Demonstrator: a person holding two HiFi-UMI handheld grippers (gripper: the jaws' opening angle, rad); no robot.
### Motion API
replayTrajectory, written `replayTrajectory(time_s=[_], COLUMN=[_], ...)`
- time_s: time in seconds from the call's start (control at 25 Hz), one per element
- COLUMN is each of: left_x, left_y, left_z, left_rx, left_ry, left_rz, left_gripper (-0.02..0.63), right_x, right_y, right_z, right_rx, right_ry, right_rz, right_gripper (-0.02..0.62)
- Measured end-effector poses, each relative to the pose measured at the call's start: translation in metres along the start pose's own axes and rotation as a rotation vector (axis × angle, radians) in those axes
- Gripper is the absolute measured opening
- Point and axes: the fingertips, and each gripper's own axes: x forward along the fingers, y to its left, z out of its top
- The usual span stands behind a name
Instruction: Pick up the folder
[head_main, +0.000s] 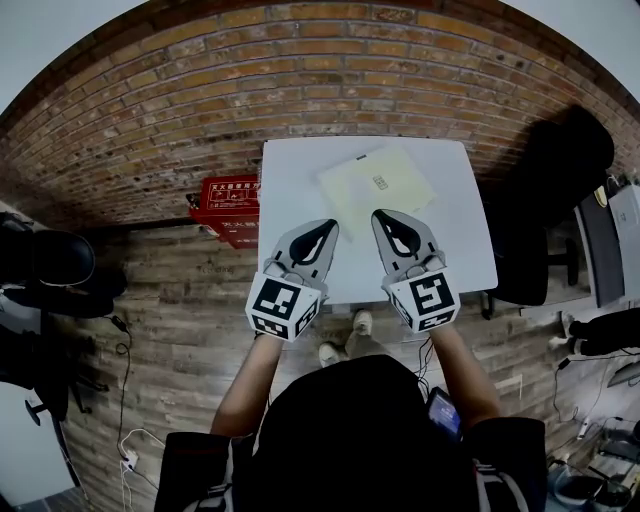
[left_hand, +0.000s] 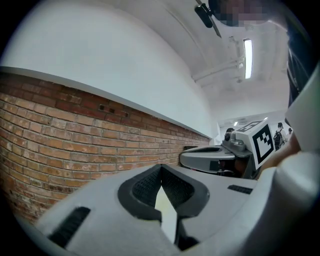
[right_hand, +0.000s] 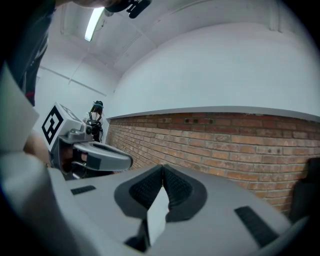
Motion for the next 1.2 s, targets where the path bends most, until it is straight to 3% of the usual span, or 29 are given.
replayTrajectory(time_s=[0.6,1.2], left_x=[0.06,0.114], left_y=[0.012,0.046], left_z=[-0.02,-0.064], left_rx=[-0.032,-0.058], left_ry=[0.041,0.128], left_rz=[-0.009,0.015], left_gripper=[0.011,0.009], right_x=[0.02,0.065], right_y=[-0.043,-0.078], right_z=[-0.037,-0.088], right_rx=[0.035,0.073], right_ry=[0.068,0.163], right_rz=[0.016,0.071], right_gripper=[0.026,0.028])
